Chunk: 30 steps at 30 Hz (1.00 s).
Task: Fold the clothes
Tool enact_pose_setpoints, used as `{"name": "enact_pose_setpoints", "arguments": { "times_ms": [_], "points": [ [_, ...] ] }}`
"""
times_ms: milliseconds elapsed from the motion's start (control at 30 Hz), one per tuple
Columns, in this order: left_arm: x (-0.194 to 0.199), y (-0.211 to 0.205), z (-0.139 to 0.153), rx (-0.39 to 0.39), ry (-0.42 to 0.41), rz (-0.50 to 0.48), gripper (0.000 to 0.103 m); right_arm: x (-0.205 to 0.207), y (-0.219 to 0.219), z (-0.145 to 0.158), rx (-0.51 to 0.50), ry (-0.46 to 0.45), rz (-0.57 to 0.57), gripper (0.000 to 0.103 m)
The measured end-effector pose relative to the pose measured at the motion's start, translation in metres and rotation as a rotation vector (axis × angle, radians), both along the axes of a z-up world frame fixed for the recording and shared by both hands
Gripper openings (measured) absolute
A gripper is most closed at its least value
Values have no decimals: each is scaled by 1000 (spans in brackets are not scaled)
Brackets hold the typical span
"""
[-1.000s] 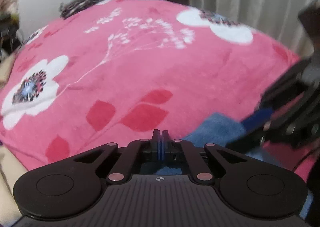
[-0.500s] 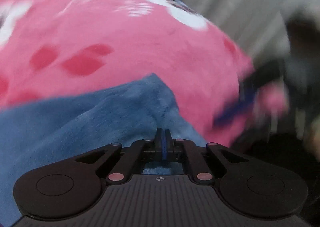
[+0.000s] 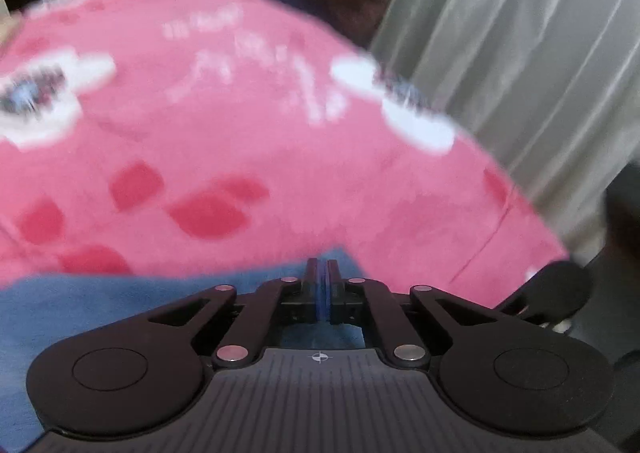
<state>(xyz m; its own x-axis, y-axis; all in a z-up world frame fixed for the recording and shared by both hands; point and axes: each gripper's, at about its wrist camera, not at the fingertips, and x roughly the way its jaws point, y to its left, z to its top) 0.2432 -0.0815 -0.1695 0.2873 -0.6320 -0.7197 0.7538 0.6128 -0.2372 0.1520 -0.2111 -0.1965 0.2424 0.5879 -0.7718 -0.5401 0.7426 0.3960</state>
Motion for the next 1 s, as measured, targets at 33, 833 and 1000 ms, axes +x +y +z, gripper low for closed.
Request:
{"name": "enact_pose_setpoints", "arguments": {
  "times_ms": [33,833,1000],
  "points": [
    [-8,1,4,23,-35,-5,3,-1,-2,0,1,-1,-7,39],
    [-37,273,24,-25,-111,866,0,28,10,9,-166,-267,-260,38],
    [-47,176,18,-282,19,456,1,17,20,31,-3,-299,-170,41]
  ]
}}
